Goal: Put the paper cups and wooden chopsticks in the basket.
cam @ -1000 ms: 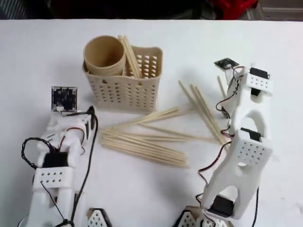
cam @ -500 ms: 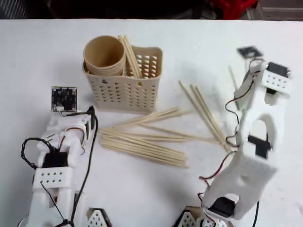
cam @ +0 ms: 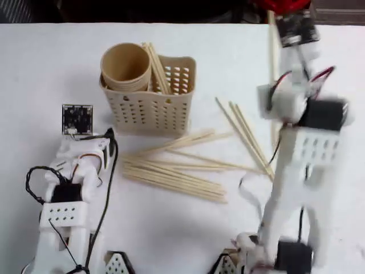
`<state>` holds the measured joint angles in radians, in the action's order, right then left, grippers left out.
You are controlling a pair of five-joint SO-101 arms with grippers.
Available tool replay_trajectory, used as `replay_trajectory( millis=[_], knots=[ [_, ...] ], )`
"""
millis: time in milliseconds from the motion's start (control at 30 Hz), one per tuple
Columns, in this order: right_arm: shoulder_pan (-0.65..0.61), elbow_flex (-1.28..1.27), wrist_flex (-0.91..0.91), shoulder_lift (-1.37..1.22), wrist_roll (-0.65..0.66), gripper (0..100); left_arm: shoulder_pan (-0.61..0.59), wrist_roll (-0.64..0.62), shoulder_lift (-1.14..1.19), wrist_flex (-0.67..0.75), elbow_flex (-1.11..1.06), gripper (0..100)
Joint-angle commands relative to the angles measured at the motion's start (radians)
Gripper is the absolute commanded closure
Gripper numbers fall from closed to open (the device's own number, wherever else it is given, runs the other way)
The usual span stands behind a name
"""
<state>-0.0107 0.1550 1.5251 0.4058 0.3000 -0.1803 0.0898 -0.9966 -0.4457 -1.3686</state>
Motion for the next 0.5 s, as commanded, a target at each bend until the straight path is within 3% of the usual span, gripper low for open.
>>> replay_trajectory(
  millis=[0, 200, 467],
  knots=[
    [-0.139, -0.164, -0.151, 0.265, -0.066, 98.1, 0.007, 0.011, -0.019, 0.023, 0.005, 80],
    [-0.325, -0.410, -0.532, 0.481, -0.169, 98.1, 0.007, 0.011, -0.019, 0.023, 0.005, 80],
    [-0.420, -0.512, -1.170, 0.355, -0.192, 98.1, 0.007, 0.011, -0.019, 0.023, 0.005, 80]
  ],
)
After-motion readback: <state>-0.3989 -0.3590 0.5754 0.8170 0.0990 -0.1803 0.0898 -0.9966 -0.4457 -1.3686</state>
